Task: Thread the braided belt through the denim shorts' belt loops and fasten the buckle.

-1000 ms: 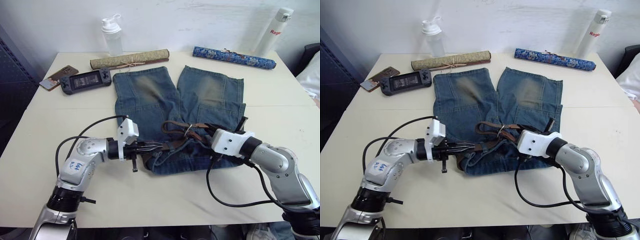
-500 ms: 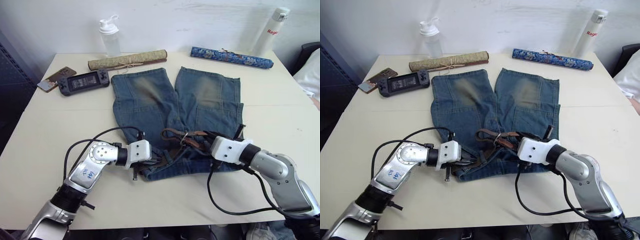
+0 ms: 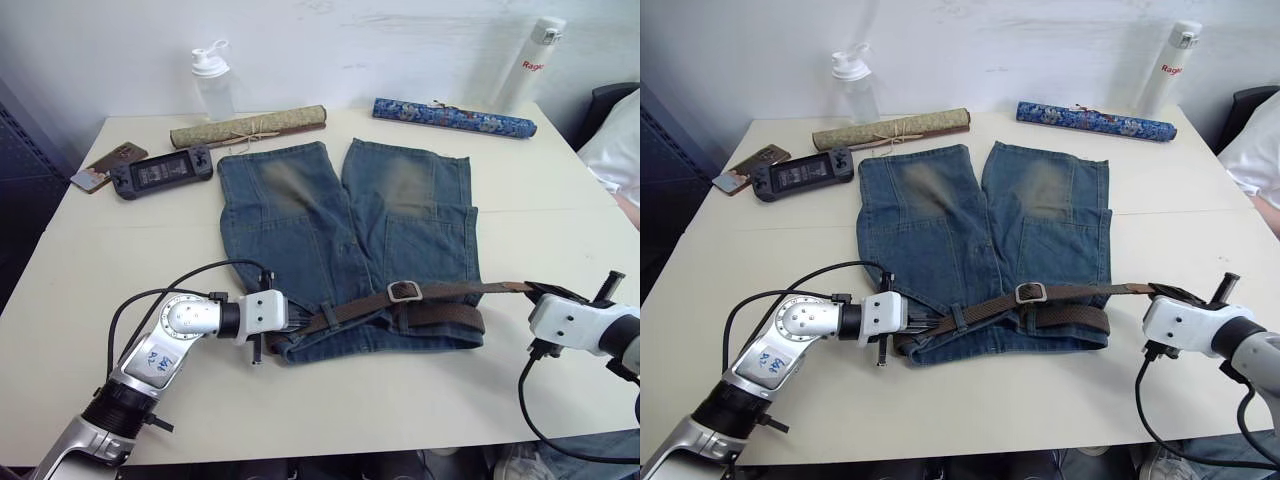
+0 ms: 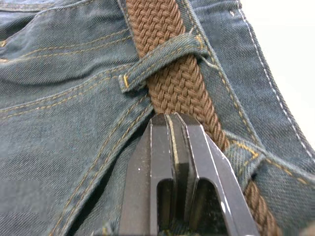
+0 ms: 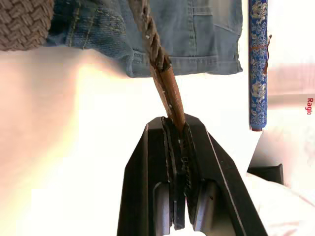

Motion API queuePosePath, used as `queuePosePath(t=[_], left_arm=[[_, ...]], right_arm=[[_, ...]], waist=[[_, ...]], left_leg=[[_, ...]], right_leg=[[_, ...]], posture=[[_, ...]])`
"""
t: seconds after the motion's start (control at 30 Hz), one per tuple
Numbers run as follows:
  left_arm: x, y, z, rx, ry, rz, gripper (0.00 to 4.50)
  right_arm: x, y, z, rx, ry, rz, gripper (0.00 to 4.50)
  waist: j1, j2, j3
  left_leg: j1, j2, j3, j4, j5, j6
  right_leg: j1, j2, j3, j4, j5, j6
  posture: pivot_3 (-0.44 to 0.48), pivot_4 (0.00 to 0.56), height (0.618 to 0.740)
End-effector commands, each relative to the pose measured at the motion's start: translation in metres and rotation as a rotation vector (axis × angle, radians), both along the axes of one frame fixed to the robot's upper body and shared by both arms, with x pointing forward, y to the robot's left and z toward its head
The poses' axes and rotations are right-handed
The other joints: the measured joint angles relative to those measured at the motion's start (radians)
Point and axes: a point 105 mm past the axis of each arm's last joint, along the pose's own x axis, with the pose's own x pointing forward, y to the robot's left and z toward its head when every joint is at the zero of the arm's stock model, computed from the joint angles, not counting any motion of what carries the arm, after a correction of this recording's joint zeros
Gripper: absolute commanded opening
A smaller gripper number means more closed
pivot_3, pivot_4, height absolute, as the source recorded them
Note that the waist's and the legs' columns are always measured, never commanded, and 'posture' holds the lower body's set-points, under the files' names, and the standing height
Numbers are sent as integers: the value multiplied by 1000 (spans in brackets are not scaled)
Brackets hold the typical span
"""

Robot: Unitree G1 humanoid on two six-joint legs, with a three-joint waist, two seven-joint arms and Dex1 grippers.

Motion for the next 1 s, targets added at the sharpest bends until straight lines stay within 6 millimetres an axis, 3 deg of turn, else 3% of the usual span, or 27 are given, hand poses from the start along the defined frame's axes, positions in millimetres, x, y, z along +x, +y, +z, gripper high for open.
queuePosePath(t=[0.03,0.23,0.33,0.53,0.83,1.0], left_arm=[[-6,37,-45,147,145,112,93],[3,42,-29,62,98,164,93],[4,45,-20,2,98,186,93],[0,46,-7,-78,102,185,93],[-3,51,32,-233,124,196,93],[-1,52,65,-356,164,189,93]], right_arm=[[1,-15,20,-14,-104,-70,0],[0,31,10,4,-95,126,0],[-3,56,-7,17,-43,224,0],[2,86,-31,82,42,252,0],[9,89,-30,140,52,189,0],[11,84,-20,194,26,144,0]], waist=[[0,0,0],[-2,0,0],[-6,1,-1],[-5,-1,1],[-2,-4,3],[-2,-5,4]], left_leg=[[0,0,0,0,0,0],[0,0,0,0,0,0],[0,1,0,-1,-1,-1],[-1,3,1,0,-1,-3],[-3,3,1,1,-2,-3],[-3,2,0,1,-2,-3]], right_leg=[[0,0,0,0,0,0],[0,0,0,0,0,0],[-2,1,1,0,0,-1],[-3,3,2,1,-1,-1],[-4,2,2,0,-1,-1],[-4,2,2,0,-1,-1]], posture=[[0,150,717],[0,150,717],[0,150,717],[0,150,717],[0,150,717],[0,150,717]])
